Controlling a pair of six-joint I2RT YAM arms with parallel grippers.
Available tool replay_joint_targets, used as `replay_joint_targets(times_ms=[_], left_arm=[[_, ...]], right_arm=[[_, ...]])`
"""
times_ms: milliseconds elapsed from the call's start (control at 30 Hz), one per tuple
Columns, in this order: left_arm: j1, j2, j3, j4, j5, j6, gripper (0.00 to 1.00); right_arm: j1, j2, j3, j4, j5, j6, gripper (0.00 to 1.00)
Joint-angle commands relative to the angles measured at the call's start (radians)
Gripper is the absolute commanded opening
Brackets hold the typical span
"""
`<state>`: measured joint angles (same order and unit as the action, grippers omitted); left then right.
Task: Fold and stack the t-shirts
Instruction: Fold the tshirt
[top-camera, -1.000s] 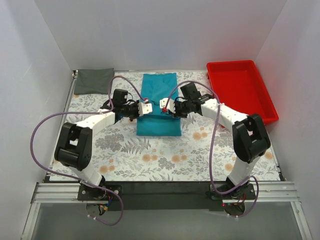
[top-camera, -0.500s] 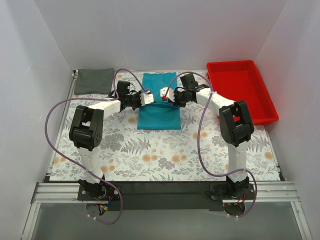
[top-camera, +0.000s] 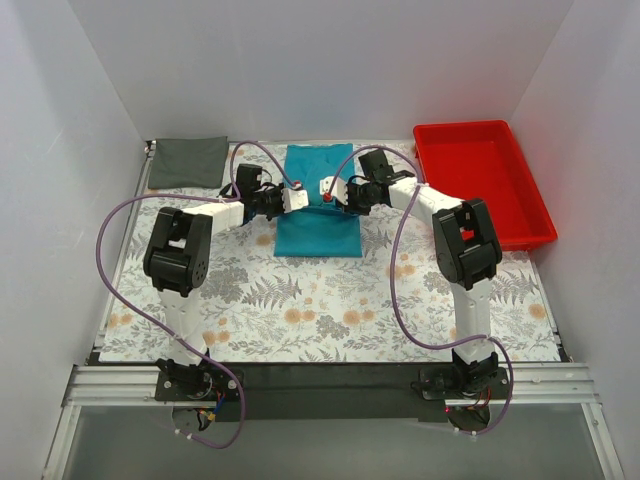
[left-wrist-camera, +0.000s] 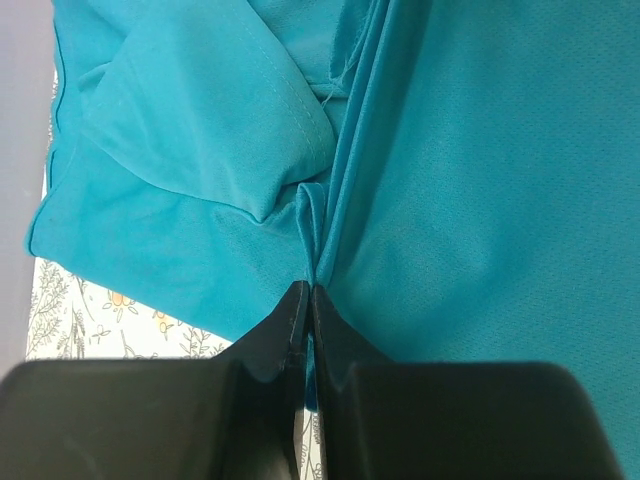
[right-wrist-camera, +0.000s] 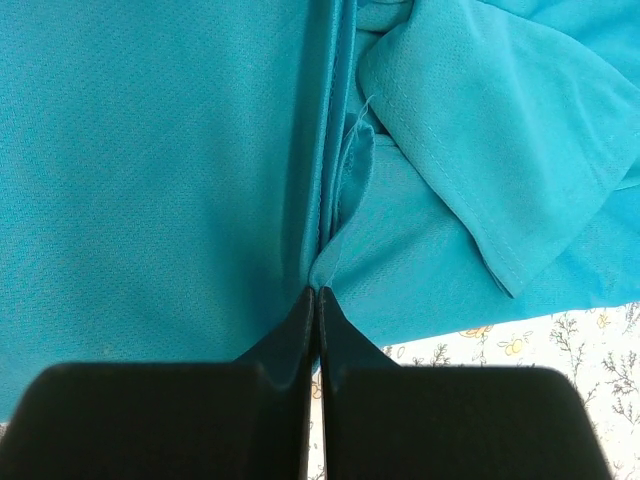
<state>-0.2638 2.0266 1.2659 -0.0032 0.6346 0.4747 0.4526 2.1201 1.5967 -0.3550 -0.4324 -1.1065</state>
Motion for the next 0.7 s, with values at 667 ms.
replay_joint_targets(times_ms=[667], left_arm=[[0.02,0.11,0.133,0.111,-0.052,-0.033,0.17]], right_arm=[[-0.02,0.103,0.123,0.134,0.076,0.016,0.33]])
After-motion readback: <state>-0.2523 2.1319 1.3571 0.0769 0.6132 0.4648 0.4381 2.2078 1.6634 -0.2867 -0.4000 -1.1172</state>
